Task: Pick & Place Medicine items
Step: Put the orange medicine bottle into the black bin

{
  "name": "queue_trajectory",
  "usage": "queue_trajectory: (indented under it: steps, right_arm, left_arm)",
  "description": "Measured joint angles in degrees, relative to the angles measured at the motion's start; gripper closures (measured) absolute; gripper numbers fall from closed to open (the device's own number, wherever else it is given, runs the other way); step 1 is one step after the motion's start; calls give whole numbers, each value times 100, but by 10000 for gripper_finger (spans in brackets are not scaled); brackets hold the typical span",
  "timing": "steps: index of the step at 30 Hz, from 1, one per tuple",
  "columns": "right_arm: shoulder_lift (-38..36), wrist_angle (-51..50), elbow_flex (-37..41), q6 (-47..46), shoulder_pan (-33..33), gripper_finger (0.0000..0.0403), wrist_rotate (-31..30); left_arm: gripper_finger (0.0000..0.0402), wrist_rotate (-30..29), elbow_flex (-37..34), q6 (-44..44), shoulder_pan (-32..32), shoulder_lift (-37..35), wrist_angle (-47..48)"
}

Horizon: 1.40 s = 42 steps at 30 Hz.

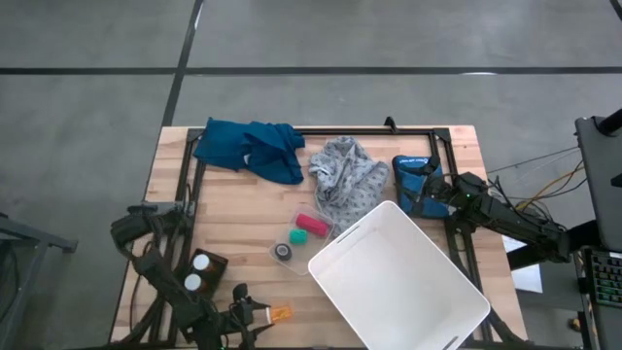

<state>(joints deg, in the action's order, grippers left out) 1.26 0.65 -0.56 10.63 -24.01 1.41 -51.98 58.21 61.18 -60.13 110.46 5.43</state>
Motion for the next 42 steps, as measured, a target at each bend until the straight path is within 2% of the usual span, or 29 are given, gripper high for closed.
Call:
queue_trajectory:
  steps: [7,12,16,19,22,25,29,37,42]
  right_arm:
    - [0,-1,1,-11,-2,163,0]
    - [1,-1,2,-8,-4,163,0]
    - [0,-1,2,-11,-4,163,0]
    - [0,-1,1,-8,-4,163,0]
    - [0,-1,0,2,-4,163,0]
    - [2,-1,2,-9,-4,163,0]
    - [2,-1,2,-10,-2,163,0]
    - [2,-1,2,-10,-2,163,0]
    - [2,-1,2,-11,-2,163,0]
  left_arm:
    - [172,993,2,401,162,-935,876]
    - [172,1220,3,1556,174,-1461,1789]
    - [172,1671,3,2501,181,-1702,2330]
    - [172,2301,79,3469,201,-1805,2910]
    - [172,3252,281,4511,285,-1837,3689]
    - [172,4235,545,5188,408,-1885,4254]
    - [172,5075,1026,5478,595,-1918,5187]
    - [172,5782,2219,5787,939,-1951,7207]
    - [172,6294,2445,6081,1056,-1955,7903]
